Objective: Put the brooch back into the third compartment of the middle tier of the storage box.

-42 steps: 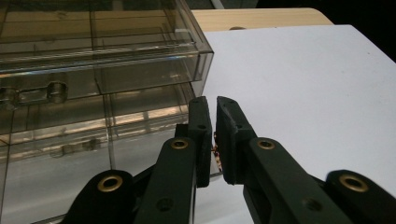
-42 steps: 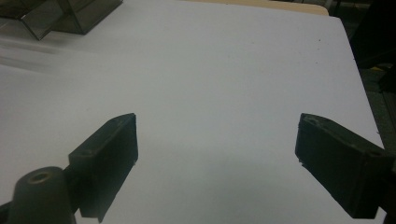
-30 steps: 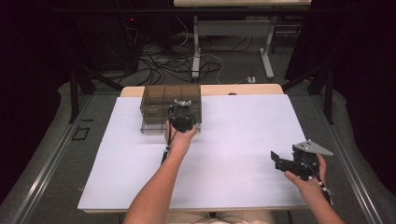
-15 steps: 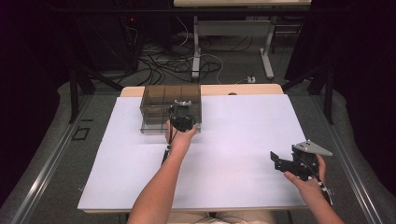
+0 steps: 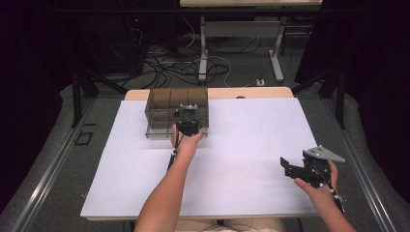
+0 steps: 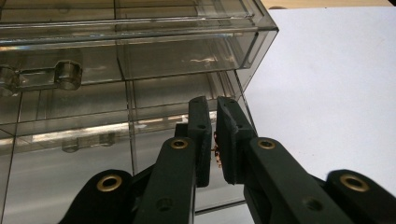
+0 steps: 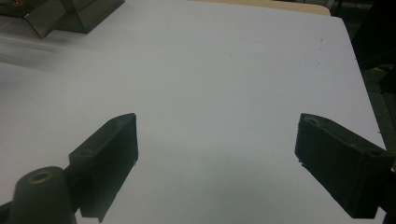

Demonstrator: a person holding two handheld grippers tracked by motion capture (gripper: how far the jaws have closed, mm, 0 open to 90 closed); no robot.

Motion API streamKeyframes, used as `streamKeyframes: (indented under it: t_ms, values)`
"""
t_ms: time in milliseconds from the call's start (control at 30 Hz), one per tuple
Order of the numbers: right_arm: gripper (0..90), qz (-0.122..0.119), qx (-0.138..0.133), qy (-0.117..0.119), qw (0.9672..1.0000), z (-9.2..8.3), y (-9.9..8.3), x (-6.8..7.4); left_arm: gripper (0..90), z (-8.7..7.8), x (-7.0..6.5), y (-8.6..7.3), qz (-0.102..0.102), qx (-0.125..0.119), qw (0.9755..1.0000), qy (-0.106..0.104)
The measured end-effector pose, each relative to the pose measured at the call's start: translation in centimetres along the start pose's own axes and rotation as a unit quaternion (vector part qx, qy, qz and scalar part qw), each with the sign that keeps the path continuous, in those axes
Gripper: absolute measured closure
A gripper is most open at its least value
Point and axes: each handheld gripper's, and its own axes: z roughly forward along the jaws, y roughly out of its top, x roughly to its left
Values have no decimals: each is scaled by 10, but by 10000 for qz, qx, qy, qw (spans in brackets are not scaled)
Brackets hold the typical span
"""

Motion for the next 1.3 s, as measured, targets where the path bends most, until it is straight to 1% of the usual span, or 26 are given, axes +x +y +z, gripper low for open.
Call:
streamKeyframes:
  t_ms: [100,167,233,300,333,433,467,533,567,600,633,733,767,833,933,1100,1133,1200,1300]
  values:
    - [130,-6,-21,-6,10000,1,0,0,844,2,0,-1,-25,41,10000,21]
    - [130,-37,-31,-2,10000,0,0,0,843,2,1,-1,8,36,10000,50]
    - [130,-52,-61,-10,10000,0,-1,-1,842,3,1,-1,-8,36,10000,45]
    - [130,-76,-27,19,10000,0,0,-2,841,3,0,-1,-8,36,10000,46]
    - [130,-26,-14,7,10000,0,0,-1,841,2,0,-1,24,53,10000,49]
    - [130,-64,-49,-16,10000,0,0,-2,831,3,0,-1,7,38,10000,13]
    - [129,-73,-15,17,10000,0,0,-2,815,3,0,-1,3,36,10000,13]
    - [130,-38,-8,6,10000,-1,0,-2,780,3,0,-1,-27,13,10000,-31]
    - [130,-74,-56,-8,10000,0,-1,-2,761,2,0,-1,-14,15,10000,-44]
    - [130,-32,-56,-7,10000,0,-1,-1,745,1,0,-1,15,28,10000,-28]
    - [130,-33,-50,-5,10000,0,-1,-1,721,1,-1,-1,-29,-26,10000,-40]
    - [130,-18,-49,-6,10000,0,-1,-1,638,-1,0,0,-21,-93,9999,-68]
    - [130,-47,-55,7,10000,0,0,-2,619,-2,0,0,-41,-110,9999,-80]
    - [130,-20,-27,9,10000,-1,0,-1,587,-3,0,0,-33,-142,9998,-116]
    - [130,-24,-7,11,10000,-1,0,-1,552,-5,0,1,-56,-162,9997,-176]
    - [130,-23,-5,8,10000,-1,0,-1,504,-9,1,1,-58,-212,9995,-212]
    - [130,-29,-29,-1,10000,-1,0,-1,489,-10,1,1,-101,-238,9993,-264]
    - [130,6,3,5,10000,-2,0,-1,462,-12,1,2,-122,-256,9992,-295]
    - [130,-36,-3,-18,10000,-2,0,-1,418,-15,0,2,-142,-284,9987,-387]
